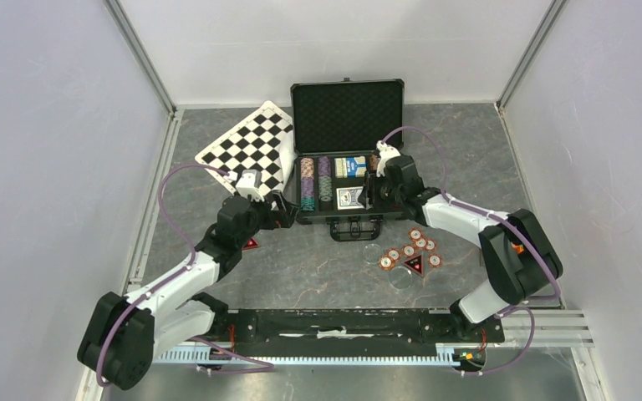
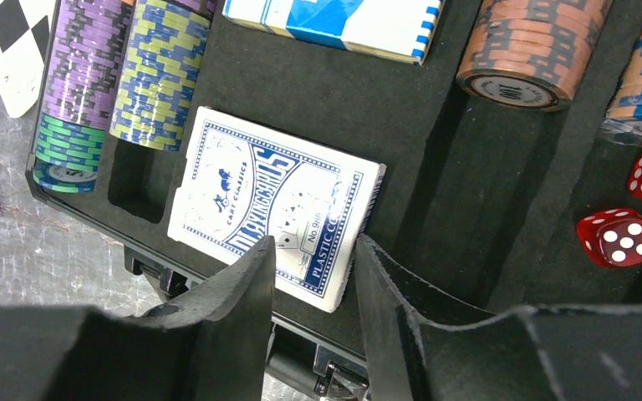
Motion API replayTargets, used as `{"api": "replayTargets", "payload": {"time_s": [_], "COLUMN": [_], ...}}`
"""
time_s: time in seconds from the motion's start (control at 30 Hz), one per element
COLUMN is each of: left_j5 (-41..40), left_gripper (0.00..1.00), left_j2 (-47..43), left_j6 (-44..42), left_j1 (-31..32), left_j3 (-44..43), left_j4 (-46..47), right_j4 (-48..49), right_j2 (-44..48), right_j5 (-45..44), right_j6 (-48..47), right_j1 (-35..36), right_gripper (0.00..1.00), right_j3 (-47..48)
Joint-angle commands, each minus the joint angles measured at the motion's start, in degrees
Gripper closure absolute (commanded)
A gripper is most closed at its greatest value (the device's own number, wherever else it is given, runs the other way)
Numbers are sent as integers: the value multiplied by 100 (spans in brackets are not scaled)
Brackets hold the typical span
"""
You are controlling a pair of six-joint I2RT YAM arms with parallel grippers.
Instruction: Pack up texas hold em set
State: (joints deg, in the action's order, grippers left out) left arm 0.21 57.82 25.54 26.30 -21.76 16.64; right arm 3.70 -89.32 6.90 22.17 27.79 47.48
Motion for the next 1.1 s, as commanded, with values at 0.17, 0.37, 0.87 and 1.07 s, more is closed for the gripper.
{"api": "replayTargets", "payload": {"time_s": [0.17, 0.37, 0.87, 1.07], "left_j5": [149, 154, 132, 150], "left_gripper": [0, 0, 0, 0], "left_j2": [80, -126, -201, -84], "left_j6": [-216, -216, -190, -191], "left_j1": [-32, -35, -32, -38], "left_j3": [-4, 118, 199, 207], "left_j4": [348, 447, 504, 550], "right_j4": [-543, -498, -440, -353], "right_j2": [414, 233, -733, -624], "right_j5": [-437, -14, -774, -612], "right_j6": [-390, -380, -450, -515], "right_j1": [30, 164, 162, 160], "right_gripper": [51, 64, 100, 100], "right_j3": [570, 884, 852, 943]}}
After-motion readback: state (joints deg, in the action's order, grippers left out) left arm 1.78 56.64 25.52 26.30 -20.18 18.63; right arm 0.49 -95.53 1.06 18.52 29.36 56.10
